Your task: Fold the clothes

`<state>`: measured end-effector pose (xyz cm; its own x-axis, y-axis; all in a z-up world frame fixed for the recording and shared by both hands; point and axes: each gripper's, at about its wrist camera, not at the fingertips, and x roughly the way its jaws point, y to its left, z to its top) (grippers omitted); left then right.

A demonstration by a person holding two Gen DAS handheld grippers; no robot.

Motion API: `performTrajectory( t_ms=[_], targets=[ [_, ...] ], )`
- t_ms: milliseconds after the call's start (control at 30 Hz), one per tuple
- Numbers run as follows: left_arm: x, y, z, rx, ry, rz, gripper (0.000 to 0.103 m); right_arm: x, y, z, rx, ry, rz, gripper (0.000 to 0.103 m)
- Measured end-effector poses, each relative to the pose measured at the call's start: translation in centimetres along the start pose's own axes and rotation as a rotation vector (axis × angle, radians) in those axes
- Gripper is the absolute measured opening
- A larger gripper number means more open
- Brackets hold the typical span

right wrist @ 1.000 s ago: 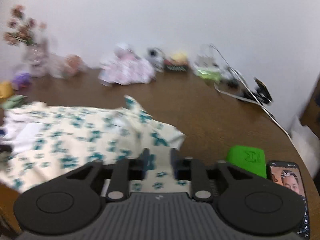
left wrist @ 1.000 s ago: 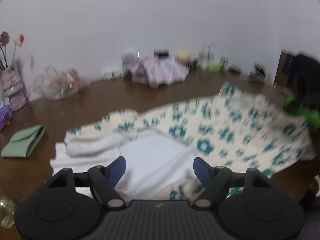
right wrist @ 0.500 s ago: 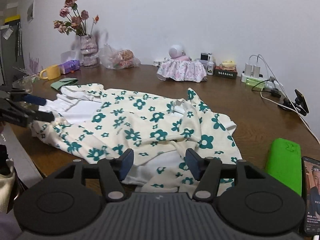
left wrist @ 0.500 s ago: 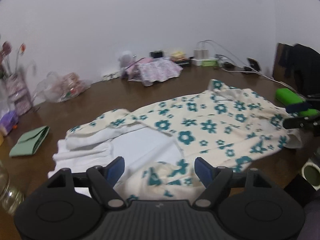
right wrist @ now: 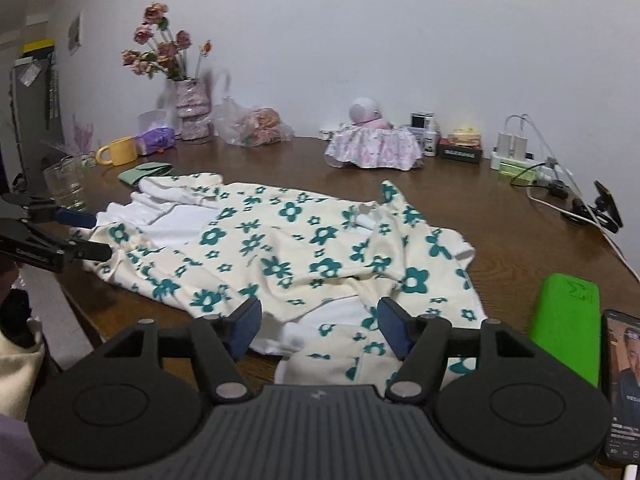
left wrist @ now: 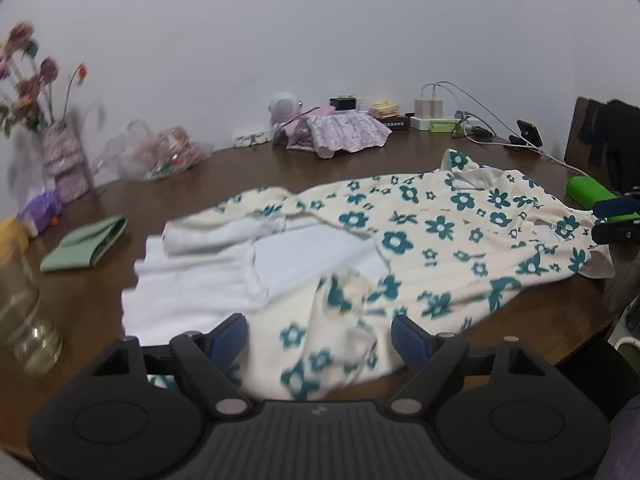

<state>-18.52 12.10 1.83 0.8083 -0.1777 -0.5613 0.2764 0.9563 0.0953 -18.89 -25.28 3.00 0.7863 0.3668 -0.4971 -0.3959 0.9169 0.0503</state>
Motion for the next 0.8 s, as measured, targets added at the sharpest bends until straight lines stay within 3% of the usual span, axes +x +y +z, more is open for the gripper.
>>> performTrajectory(
  t_ms=[200,467,600,700,767,800],
  targets=[
    [0.2,1.0,-1.6,-0.053,-0.002,-0.003,0.077,0.7,0.8,0.2,-0.035,0.03,0.013,0.065],
    [0.5,1.6,-1.0,-0.116,-0.035,-0.029,0.076,0.5,0.7,-0.6,-0.039,0.072,0.048,0.065],
    [1.0,1.3,-0.7,-0.152,-0.049,-0.047,0.074,0.8,1.0,-1.1,-0.068,0.093,0.022,0.064],
    [1.5,1.0,-0.7,-0.151,-0.05,-0.043,0.043,1.6,1.1,-1.3,-0.071,0.121,-0.022,0.055],
    [1.4,1.3,-1.0,-0.161,-0.056,-0.045,0.031,2.1,1.0,-1.2,-0.06,0.127,-0.045,0.039],
    [1.3,1.5,-1.1,-0.168,-0.057,-0.047,0.021,2.3,0.9,-1.2,-0.051,0.129,-0.051,0.021]
  ],
)
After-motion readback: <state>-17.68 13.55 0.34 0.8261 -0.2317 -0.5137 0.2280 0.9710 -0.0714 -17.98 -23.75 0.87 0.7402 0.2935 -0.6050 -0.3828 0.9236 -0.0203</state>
